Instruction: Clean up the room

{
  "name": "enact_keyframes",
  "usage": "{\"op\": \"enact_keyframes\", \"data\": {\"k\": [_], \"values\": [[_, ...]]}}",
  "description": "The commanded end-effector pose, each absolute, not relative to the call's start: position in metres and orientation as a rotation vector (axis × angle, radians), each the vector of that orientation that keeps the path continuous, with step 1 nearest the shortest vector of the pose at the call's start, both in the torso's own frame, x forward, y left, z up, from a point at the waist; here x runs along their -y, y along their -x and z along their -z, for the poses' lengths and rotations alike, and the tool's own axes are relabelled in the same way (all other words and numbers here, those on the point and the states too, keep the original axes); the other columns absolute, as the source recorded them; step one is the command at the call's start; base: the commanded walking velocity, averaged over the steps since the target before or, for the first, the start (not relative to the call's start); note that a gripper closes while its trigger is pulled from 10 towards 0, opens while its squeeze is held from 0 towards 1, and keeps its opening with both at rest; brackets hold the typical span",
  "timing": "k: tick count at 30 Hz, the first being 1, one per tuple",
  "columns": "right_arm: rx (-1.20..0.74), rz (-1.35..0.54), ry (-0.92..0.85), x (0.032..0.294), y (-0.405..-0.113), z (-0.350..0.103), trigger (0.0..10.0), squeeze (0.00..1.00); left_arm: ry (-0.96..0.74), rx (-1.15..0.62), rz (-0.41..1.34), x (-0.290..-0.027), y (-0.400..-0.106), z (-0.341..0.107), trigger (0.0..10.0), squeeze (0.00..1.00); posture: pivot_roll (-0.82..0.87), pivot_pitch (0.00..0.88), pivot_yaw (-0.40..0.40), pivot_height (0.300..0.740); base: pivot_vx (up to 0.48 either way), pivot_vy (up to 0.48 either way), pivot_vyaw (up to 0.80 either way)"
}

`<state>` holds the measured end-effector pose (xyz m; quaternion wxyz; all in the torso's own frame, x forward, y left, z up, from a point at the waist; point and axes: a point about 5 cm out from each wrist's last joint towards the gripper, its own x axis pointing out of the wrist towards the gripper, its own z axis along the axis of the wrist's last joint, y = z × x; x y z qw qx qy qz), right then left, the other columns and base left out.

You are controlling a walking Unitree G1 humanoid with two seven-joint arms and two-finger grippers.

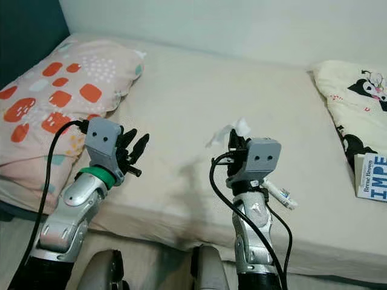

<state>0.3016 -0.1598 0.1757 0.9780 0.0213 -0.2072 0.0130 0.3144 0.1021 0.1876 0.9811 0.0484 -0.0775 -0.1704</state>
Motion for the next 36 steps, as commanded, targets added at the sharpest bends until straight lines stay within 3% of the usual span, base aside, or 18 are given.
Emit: {"op": "enact_keyframes", "data": {"k": [1, 28, 36], "values": [[0.384, -0.018, -0.03, 0.1622, -0.3014, -0.1701, 10.0, 0.0, -0.085, 0.142, 0.345, -0.1006, -0.315, -0.1822, 10.0, 0.0, -0.04, 0.033, -0.006, 0.62, 0.0, 0.0, 0.0], [0.35, 0.002, -0.005, 0.1675, -0.3058, -0.1638, 10.0, 0.0, -0.076, 0.159, 0.343, -0.0919, -0.321, -0.1781, 10.0, 0.0, -0.03, 0.034, -0.011, 0.74, 0.0, 0.0, 0.0], [0.337, 0.016, 0.002, 0.1683, -0.3062, -0.1613, 10.0, 0.0, -0.067, 0.154, 0.351, -0.0911, -0.3207, -0.1763, 10.0, 0.0, -0.04, 0.035, -0.01, 0.74, 0.0, 0.0, 0.0]]}}
